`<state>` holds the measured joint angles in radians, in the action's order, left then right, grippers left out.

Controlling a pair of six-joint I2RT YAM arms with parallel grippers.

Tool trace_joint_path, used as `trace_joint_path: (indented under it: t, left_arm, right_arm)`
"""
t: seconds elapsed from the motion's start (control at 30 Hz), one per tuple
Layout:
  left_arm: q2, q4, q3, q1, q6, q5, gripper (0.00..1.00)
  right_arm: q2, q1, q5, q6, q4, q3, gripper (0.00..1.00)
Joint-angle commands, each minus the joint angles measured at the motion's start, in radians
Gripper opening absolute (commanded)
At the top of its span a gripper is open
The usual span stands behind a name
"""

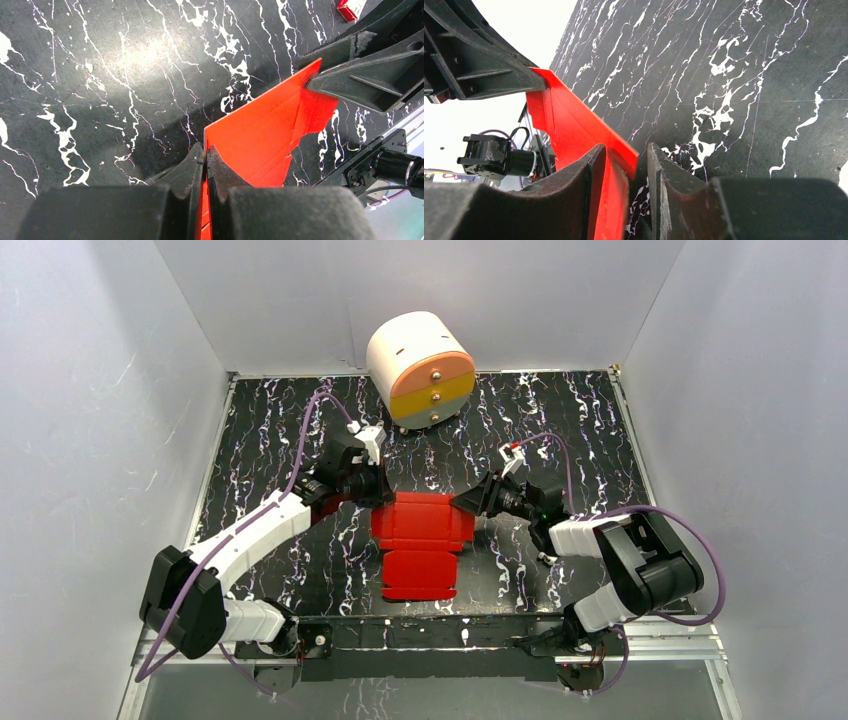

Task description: Fold the paper box

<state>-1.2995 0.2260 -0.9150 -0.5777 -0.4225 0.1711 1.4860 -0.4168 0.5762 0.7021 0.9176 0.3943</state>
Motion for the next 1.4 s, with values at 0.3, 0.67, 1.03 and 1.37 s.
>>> trace_joint_path:
  t: [0.3,0.67,1.03,1.37]
  left_arm:
    - [0.041,-0.021,0.017,-0.001,-0.008,0.022,0.00]
    - [0.039,-0.027,0.018,-0.001,-0.014,0.022,0.00]
    - [0.031,-0.011,0.023,-0.001,-0.011,0.007,0.01]
    - [0.018,-0.022,0.024,-0.001,-0.023,0.038,0.02]
  right_arm:
    - [0.033,0.035,0.057,0.000,0.105,-0.012,0.41]
    - [0.053,0.035,0.147,-0.001,0.126,0.009,0.35]
    - [0.049,0.035,0.160,-0.022,0.094,0.028,0.22]
    - [0.030,0.030,0.148,-0.080,-0.066,0.117,0.21]
